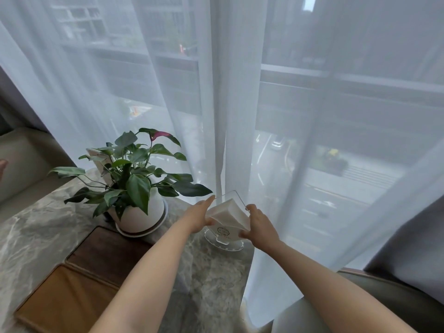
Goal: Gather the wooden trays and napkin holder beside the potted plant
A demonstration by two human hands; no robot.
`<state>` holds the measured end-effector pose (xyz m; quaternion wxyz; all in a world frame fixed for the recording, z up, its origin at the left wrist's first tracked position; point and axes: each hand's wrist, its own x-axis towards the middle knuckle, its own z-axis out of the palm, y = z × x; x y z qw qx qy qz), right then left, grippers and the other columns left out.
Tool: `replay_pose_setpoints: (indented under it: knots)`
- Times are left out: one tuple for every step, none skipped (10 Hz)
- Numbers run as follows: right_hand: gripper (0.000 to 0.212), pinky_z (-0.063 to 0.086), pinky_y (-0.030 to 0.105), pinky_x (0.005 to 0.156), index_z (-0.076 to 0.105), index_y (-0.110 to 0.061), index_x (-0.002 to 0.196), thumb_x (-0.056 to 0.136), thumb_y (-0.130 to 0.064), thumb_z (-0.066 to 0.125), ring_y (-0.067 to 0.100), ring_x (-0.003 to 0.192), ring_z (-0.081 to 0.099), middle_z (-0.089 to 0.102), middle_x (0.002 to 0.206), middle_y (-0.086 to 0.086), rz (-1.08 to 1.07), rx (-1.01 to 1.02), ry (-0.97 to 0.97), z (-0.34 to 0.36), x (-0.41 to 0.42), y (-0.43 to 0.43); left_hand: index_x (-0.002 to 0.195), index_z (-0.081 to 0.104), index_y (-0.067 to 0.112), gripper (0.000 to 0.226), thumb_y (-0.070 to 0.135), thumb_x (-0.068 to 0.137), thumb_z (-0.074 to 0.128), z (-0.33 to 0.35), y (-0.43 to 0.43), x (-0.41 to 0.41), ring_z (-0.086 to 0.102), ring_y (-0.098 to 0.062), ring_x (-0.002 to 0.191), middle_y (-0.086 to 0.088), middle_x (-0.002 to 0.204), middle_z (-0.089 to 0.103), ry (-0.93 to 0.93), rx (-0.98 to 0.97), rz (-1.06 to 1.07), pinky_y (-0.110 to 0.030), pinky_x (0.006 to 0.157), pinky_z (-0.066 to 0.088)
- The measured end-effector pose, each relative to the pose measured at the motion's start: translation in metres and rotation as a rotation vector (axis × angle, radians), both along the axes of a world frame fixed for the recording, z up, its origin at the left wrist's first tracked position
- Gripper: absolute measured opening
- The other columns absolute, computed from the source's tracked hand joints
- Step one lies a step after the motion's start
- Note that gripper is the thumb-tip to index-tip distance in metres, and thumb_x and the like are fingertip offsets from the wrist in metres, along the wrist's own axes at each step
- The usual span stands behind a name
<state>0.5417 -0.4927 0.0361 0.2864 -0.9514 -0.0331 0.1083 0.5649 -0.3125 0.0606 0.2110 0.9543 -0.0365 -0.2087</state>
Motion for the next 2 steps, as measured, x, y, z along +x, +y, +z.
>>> replay_pose_setpoints:
  knots:
    - [0.069,0.047,0.042,0.087,0.03,-0.01,0.134,0.078,-0.019,0.07,0.031,0.11,0.049,0.049,0.126,0.015,0.004,-0.028,0.023,0.0034,-0.0035,0.0019,0.152,0.002,0.025,0.077,0.028,0.095,0.053,0.0,0.0013,-0.0062,0.033,-0.029,0.14,-0.007,0.159,0.02,-0.02,0.064,-0.005,-0.042,0.111,0.035]
    - [0.068,0.045,0.04,0.088,0.025,-0.009,0.139,0.084,-0.022,0.063,0.032,0.113,0.047,0.045,0.129,0.015,0.0,-0.068,-0.011,0.0053,-0.0071,0.006,0.152,0.0,0.018,0.074,0.032,0.097,0.047,0.0021,0.001,-0.0121,0.031,-0.03,0.141,-0.01,0.158,0.019,-0.123,0.154,-0.018,-0.044,0.112,0.034]
